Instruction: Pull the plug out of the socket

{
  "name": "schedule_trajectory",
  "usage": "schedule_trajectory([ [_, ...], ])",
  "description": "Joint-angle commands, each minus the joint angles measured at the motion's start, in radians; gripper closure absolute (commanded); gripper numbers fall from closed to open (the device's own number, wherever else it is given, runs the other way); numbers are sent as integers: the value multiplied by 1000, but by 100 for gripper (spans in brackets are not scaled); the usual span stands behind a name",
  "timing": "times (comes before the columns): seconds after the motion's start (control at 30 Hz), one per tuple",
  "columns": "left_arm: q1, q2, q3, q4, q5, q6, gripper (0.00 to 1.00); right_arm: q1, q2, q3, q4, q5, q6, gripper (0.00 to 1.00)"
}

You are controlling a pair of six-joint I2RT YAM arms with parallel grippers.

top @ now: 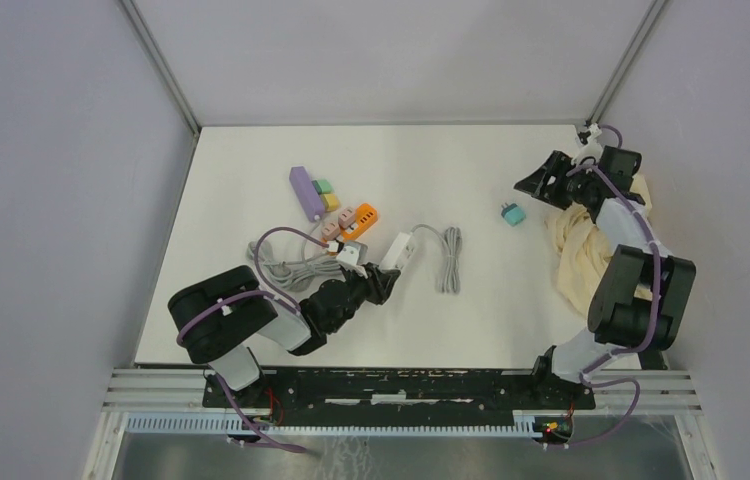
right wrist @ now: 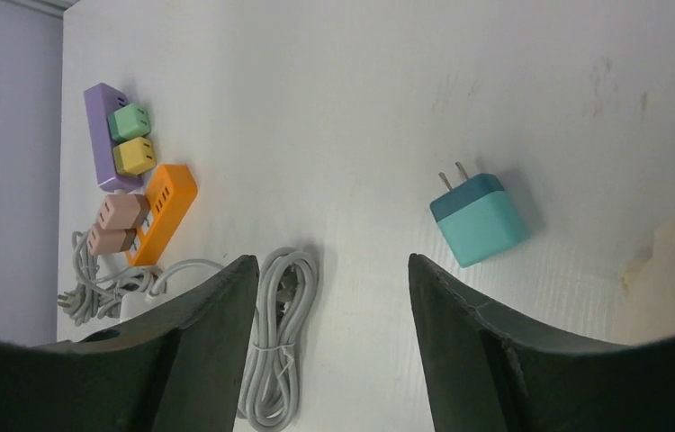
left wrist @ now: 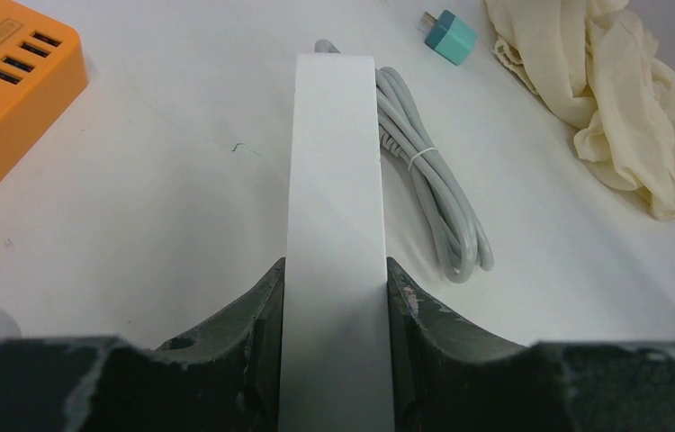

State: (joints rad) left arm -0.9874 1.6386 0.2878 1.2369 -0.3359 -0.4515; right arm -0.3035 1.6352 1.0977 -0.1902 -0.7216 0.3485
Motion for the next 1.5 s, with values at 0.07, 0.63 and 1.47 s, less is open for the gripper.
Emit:
schedule_trajectory([
  [0.07, 7, -21, -2, 112, 80, 41, 97, -3, -179, 17, -21, -98, -139, 33],
  [0.63, 55, -1, -35, 236, 330, 47, 97, 344, -387, 149, -441, -573, -1058, 3],
  [1.47, 90, 52, 2, 269, 512, 31, 97, 557, -139, 100, -1062, -323, -1869, 1],
])
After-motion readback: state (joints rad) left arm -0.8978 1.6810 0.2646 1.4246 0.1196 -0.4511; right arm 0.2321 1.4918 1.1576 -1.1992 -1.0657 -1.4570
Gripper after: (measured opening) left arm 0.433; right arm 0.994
